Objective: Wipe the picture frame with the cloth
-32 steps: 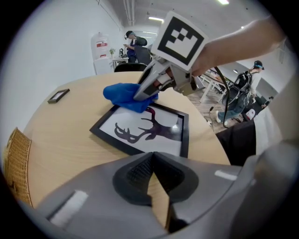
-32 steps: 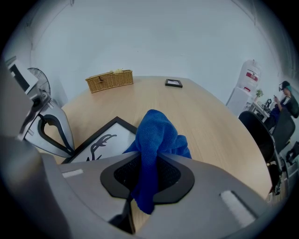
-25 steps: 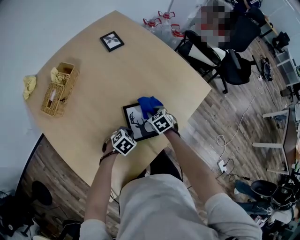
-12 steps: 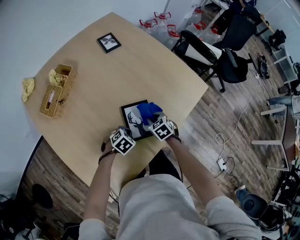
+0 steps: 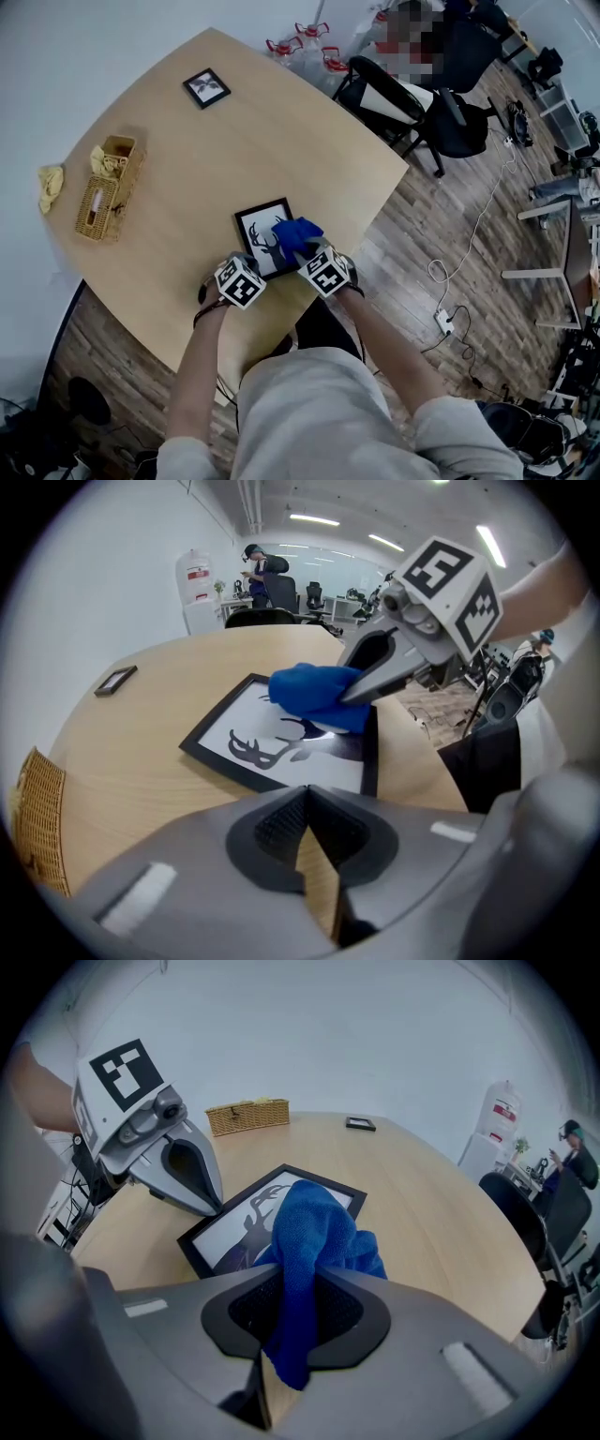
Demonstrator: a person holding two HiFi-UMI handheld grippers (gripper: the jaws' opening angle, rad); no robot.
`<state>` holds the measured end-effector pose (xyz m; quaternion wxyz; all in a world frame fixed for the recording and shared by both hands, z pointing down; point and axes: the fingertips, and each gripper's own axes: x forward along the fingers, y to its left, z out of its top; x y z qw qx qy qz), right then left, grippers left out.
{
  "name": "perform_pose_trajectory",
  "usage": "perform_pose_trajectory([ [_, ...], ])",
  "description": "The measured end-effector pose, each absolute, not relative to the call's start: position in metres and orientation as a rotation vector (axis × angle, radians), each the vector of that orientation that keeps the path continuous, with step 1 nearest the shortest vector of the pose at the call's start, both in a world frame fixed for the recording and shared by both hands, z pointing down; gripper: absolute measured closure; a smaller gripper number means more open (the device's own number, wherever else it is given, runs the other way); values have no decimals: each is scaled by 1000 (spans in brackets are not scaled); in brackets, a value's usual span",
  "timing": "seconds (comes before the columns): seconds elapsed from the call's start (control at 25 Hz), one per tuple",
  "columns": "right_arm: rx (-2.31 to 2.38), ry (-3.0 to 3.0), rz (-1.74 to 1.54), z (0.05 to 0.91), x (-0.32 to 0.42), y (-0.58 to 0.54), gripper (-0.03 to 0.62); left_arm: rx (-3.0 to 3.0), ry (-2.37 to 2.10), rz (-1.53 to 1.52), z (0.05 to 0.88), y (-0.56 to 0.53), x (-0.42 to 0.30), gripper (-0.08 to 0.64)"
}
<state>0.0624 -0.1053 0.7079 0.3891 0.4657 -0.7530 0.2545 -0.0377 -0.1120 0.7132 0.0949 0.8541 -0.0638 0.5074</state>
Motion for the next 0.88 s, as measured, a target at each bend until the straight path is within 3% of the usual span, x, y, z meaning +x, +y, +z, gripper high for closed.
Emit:
perform_pose_trajectory([
  [0.88,1183,-1898,616,711,49,-62,535,2523,-184,1520,718,-113,-44,507],
])
